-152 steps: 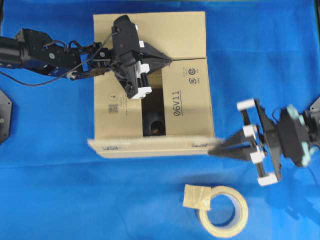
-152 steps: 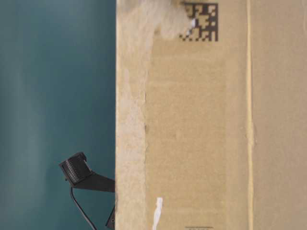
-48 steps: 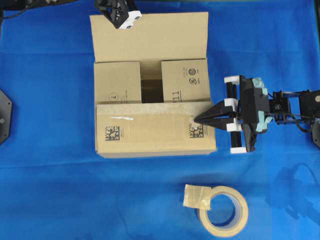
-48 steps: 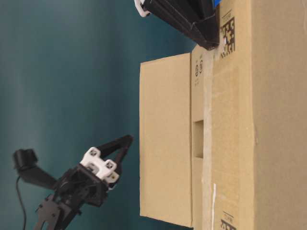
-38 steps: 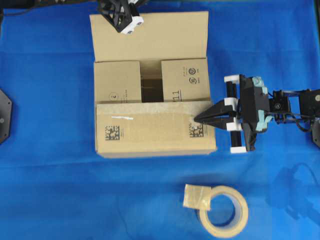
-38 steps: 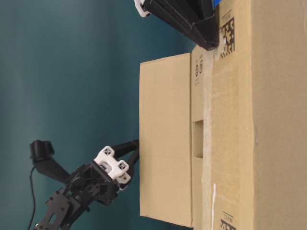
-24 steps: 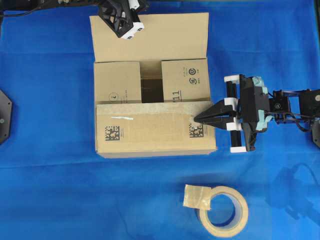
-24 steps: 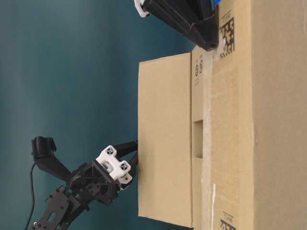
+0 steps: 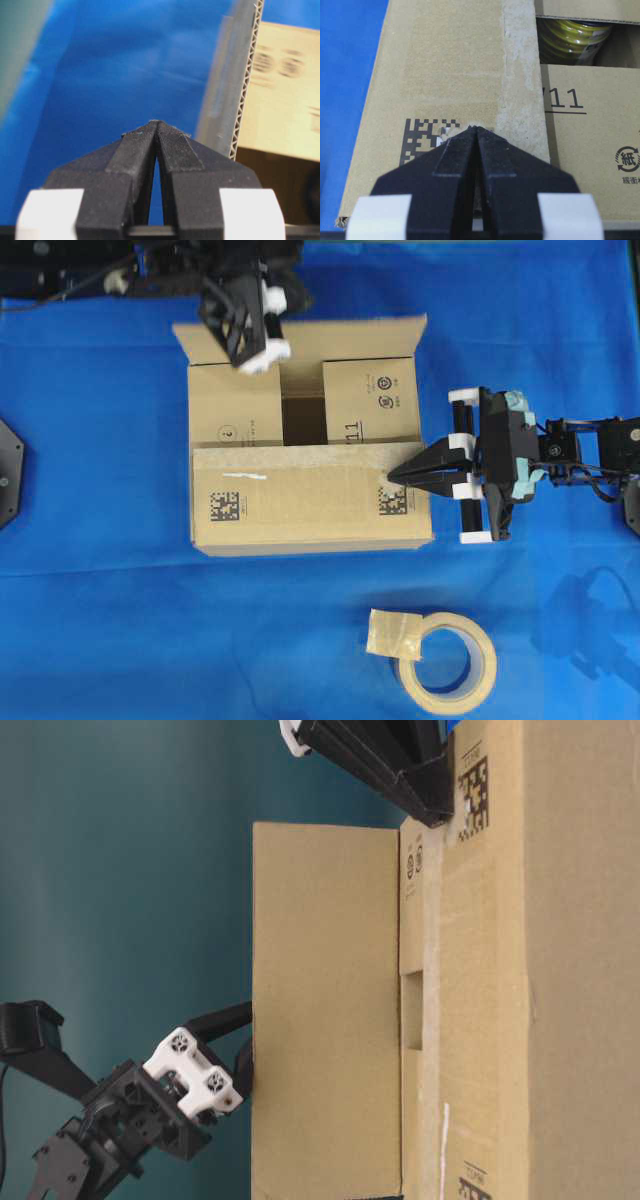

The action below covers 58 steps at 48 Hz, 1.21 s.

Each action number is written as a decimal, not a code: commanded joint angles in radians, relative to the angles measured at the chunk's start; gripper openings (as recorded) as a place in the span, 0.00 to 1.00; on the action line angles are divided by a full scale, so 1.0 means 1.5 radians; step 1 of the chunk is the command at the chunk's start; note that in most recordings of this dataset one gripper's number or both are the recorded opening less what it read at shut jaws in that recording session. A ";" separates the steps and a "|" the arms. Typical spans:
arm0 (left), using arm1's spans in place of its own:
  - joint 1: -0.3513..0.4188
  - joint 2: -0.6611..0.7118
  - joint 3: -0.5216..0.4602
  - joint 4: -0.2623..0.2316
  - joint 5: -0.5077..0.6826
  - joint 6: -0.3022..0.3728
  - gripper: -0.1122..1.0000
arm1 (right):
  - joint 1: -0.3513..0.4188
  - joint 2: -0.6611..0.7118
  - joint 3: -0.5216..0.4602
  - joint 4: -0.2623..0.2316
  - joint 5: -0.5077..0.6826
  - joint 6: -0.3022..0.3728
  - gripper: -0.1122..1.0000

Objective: Close the cardboard box.
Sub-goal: 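Fold the back flap forward over the box with the left gripper, then press both grippers on the closed top flaps along the center seam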

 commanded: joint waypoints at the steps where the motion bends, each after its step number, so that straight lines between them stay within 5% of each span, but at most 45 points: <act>1: -0.021 -0.027 0.004 -0.001 0.001 -0.010 0.10 | -0.006 -0.003 -0.012 0.000 -0.005 -0.001 0.10; 32: -0.149 -0.049 0.146 0.000 -0.071 -0.090 0.10 | -0.019 -0.003 -0.013 0.000 -0.006 -0.001 0.10; 46: -0.165 -0.053 0.225 -0.001 -0.184 -0.132 0.10 | -0.042 -0.003 -0.014 0.000 -0.008 -0.001 0.10; 58: -0.165 -0.061 0.237 -0.001 -0.197 -0.138 0.10 | -0.065 -0.002 -0.014 0.000 -0.008 -0.001 0.10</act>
